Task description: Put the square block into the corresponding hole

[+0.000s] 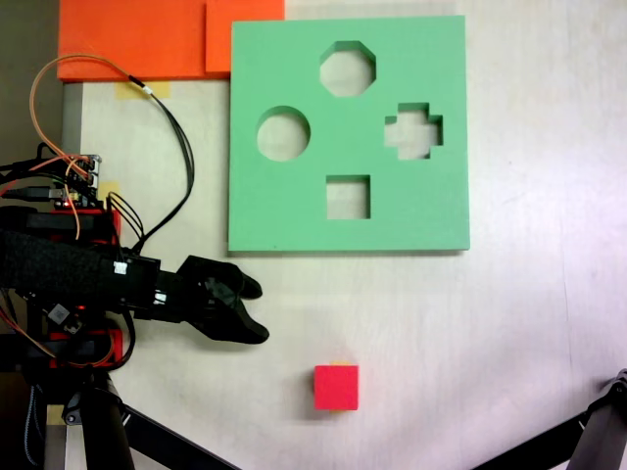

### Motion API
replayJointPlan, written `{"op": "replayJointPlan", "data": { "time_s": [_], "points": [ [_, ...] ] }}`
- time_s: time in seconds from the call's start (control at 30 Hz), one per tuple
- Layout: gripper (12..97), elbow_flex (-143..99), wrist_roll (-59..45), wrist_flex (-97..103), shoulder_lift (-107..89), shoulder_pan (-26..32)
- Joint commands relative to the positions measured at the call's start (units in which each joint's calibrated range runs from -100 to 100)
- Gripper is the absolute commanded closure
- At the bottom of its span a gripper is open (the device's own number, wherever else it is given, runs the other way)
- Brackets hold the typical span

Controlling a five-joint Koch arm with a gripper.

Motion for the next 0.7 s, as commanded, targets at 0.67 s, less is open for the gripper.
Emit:
{"op": "replayJointPlan", "data": {
  "time_s": [0.67],
  "points": [
    [43.8,84.88,10.01,-96.58,23.05,-3.71]
  ]
}}
